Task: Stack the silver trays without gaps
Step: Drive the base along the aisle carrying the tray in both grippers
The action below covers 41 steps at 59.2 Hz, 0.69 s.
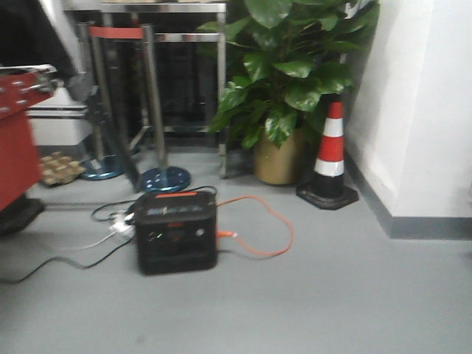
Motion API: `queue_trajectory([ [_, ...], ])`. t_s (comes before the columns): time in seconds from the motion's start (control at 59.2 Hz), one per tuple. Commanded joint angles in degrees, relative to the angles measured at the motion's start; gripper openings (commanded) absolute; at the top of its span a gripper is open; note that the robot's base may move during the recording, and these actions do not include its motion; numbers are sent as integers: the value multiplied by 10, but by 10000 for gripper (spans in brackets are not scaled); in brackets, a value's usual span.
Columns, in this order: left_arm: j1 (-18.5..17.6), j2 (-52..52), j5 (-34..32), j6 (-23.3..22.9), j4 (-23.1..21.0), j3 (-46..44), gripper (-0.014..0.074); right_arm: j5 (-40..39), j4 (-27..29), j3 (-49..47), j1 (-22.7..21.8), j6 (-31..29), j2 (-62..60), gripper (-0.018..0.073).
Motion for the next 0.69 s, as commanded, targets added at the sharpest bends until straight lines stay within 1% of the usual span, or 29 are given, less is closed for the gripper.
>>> queue_trajectory([
  [0.0,-5,-8,-24,4,7,-5,-20,-21,-5,-3,3,-9,-6,-81],
  [0.591,-5,-8,-24,4,9,-5,-20,-22,-5,-3,3,-9,-4,-81],
  [0.676,0,-8,-24,4,11,-5,-20,-22,-5,-3,3,-9,-4,-81],
])
